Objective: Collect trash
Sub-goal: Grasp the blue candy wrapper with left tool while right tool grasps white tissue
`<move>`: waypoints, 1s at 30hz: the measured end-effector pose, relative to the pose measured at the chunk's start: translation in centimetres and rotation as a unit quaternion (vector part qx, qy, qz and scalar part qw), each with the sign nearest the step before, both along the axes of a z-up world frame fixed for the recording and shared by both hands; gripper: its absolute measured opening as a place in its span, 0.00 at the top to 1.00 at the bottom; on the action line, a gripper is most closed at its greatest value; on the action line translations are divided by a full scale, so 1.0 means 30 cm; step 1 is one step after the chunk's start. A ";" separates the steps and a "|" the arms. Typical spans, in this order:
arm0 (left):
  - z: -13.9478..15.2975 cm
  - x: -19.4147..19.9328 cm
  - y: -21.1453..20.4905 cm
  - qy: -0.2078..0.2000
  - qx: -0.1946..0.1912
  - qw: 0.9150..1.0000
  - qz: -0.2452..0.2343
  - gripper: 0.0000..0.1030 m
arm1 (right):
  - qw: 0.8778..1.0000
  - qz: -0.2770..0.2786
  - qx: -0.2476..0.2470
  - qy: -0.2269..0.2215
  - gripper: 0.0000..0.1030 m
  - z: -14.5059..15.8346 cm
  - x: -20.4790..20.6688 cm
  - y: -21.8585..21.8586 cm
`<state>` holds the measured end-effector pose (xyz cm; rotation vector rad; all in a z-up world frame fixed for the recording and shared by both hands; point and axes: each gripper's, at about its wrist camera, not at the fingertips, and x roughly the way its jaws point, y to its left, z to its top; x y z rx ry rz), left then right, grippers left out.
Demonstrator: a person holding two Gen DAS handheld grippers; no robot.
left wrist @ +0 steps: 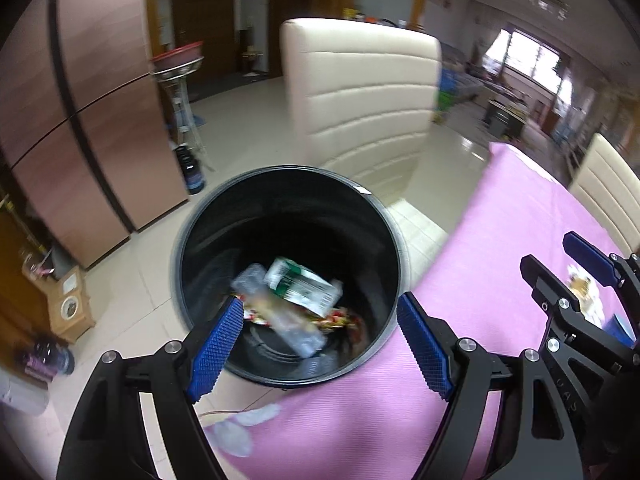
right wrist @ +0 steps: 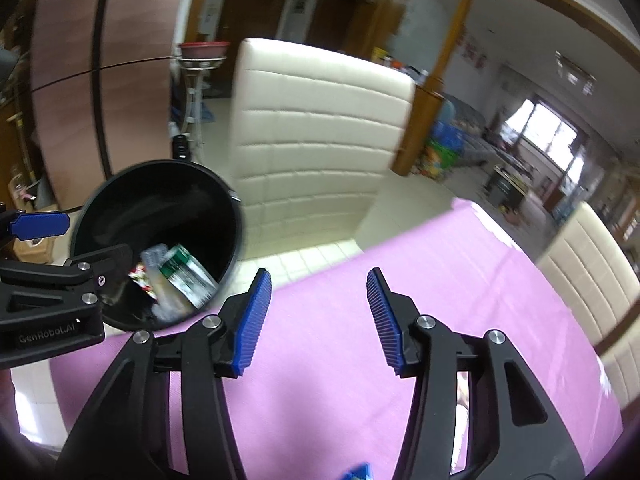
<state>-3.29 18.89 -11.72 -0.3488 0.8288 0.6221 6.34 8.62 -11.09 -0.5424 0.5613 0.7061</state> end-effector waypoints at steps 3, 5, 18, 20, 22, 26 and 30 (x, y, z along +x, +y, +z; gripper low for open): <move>0.004 0.056 -0.064 -0.002 -0.001 0.999 -0.041 0.25 | 0.999 -0.033 -0.003 -0.001 0.51 0.000 0.026 -0.075; 0.004 0.091 -0.111 -0.004 -0.003 0.998 -0.068 0.25 | 0.998 -0.061 -0.005 0.001 0.51 0.000 0.041 -0.139; -0.031 0.172 -0.467 -0.004 -0.020 0.961 -0.276 0.25 | 0.975 -0.220 -0.022 0.019 0.50 -0.073 0.018 -0.581; -0.041 0.168 -0.504 -0.001 -0.018 0.955 -0.296 0.25 | 0.973 -0.229 -0.022 0.028 0.50 -0.085 -0.011 -0.618; -0.057 0.166 -0.551 0.005 -0.008 0.951 -0.310 0.25 | 0.972 -0.230 -0.021 0.034 0.49 -0.096 -0.037 -0.648; -0.087 0.170 -0.603 0.012 -0.014 0.947 -0.321 0.25 | 0.971 -0.231 -0.015 0.055 0.46 -0.131 -0.087 -0.685; -0.116 0.189 -0.620 0.010 -0.018 0.946 -0.323 0.23 | 0.971 -0.226 -0.015 0.071 0.44 -0.176 -0.130 -0.699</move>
